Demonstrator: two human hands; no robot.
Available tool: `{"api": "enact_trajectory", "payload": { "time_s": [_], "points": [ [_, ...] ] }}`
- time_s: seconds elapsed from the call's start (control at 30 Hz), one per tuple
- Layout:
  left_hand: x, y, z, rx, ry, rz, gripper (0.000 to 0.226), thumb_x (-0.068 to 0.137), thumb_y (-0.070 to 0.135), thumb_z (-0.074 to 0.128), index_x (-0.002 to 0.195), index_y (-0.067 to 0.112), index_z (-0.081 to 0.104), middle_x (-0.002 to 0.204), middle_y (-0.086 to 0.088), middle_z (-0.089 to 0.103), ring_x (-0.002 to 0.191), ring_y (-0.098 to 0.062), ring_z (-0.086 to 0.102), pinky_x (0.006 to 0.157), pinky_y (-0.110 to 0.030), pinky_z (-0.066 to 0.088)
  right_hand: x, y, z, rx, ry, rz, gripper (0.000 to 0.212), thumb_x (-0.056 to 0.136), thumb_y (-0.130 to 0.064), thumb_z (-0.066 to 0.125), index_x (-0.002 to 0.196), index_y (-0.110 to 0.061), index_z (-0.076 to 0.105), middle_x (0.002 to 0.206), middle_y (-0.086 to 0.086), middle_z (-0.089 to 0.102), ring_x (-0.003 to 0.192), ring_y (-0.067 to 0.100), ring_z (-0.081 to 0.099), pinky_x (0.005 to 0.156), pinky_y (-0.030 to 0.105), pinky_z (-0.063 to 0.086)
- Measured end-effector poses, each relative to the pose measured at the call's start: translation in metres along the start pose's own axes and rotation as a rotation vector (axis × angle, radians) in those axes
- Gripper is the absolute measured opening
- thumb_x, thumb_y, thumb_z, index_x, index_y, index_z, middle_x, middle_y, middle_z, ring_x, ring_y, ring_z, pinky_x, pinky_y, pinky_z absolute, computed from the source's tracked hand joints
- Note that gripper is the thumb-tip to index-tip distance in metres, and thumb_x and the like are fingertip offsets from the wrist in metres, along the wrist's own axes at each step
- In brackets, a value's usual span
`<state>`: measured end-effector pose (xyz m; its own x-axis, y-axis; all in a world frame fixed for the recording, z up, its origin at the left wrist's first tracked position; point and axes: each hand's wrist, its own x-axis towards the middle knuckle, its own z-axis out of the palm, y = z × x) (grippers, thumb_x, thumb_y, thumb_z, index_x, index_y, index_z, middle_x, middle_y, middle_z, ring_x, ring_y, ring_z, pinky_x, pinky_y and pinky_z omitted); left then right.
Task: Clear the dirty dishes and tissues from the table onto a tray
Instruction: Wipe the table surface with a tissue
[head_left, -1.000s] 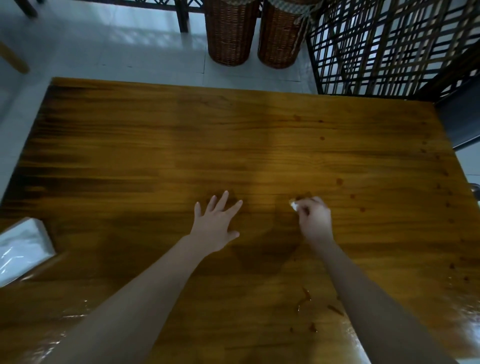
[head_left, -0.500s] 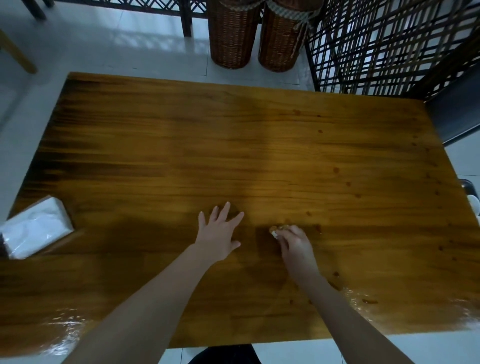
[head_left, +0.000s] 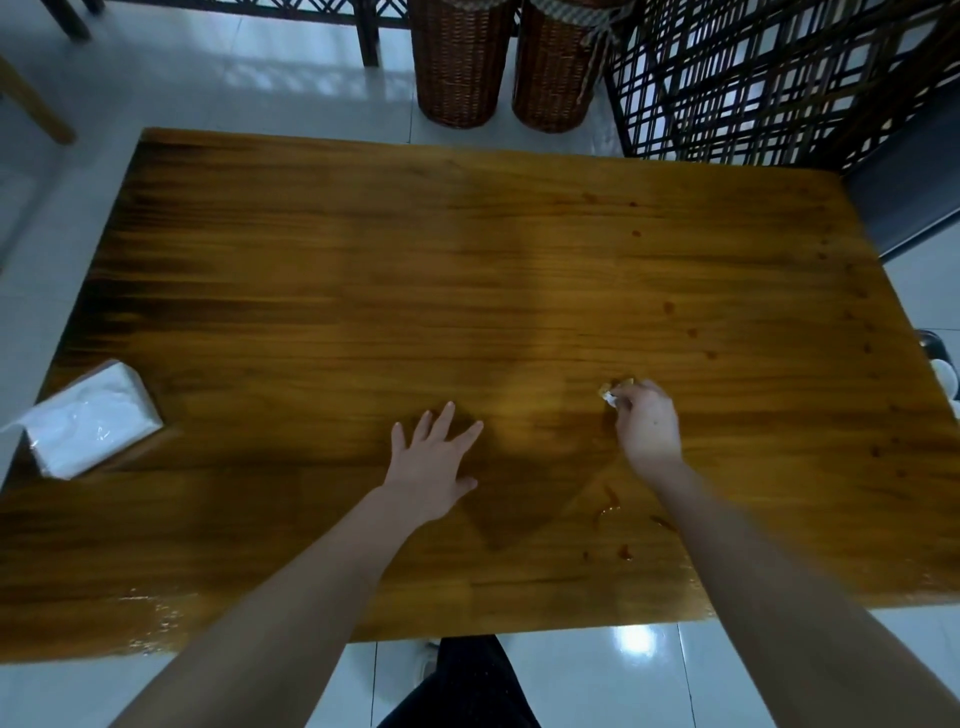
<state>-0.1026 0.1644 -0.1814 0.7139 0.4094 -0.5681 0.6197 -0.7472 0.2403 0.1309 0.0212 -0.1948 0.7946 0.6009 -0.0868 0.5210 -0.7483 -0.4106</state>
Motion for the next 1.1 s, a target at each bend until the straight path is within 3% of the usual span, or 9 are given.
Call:
{"api": "enact_trajectory", "payload": {
  "time_s": [0.3,0.47,0.67,0.93,1.1],
  "points": [
    [-0.028,0.010,0.015,-0.005,0.006,-0.004,0.075,0.095,0.043,0.051,0.151,0.039,0.002,0.160,-0.004,-0.014,0.147,-0.030,-0.006,0.114,-0.058,0.000,-0.079,-0.001,0.018,-0.025,-0.014,-0.119,0.025,0.088,0.004,0.053,0.107,-0.001,0.069,0.106,0.012,0.064,0.100,0.028,0.057,0.086,0.031,0.046],
    [-0.035,0.019,0.024,0.003,-0.056,-0.042,0.073,0.096,0.045,0.048,0.151,0.039,0.000,0.159,-0.003,-0.018,0.147,-0.030,-0.010,0.113,-0.060,0.000,-0.100,0.000,0.021,-0.026,-0.034,-0.132,0.025,0.089,0.005,0.054,0.107,-0.002,0.070,0.106,0.011,0.065,0.102,0.027,0.058,0.087,0.028,0.046],
    [-0.029,0.016,0.017,0.009,-0.145,-0.053,0.062,0.100,0.046,0.037,0.151,0.041,0.001,0.159,-0.002,-0.017,0.147,-0.031,-0.009,0.113,-0.061,-0.001,-0.085,0.006,0.010,0.007,-0.079,-0.167,0.023,0.089,0.005,0.053,0.103,-0.001,0.070,0.102,0.010,0.062,0.097,0.024,0.058,0.081,0.024,0.043],
    [-0.028,0.028,0.019,-0.003,-0.070,-0.126,0.056,0.102,0.035,0.037,0.151,0.039,0.011,0.161,-0.003,-0.008,0.148,-0.031,-0.002,0.114,-0.058,0.004,-0.022,0.024,-0.019,0.008,0.006,-0.085,0.027,0.091,0.006,0.050,0.110,0.002,0.067,0.108,0.015,0.061,0.100,0.029,0.057,0.084,0.024,0.041],
    [-0.027,0.032,0.020,-0.027,-0.066,-0.179,0.055,0.102,0.032,0.038,0.150,0.041,0.013,0.161,-0.002,-0.007,0.148,-0.029,-0.003,0.115,-0.057,0.002,-0.006,0.031,-0.017,0.028,-0.030,-0.055,0.026,0.091,0.007,0.049,0.110,0.003,0.067,0.109,0.015,0.060,0.099,0.029,0.059,0.081,0.023,0.042]
  ]
}}
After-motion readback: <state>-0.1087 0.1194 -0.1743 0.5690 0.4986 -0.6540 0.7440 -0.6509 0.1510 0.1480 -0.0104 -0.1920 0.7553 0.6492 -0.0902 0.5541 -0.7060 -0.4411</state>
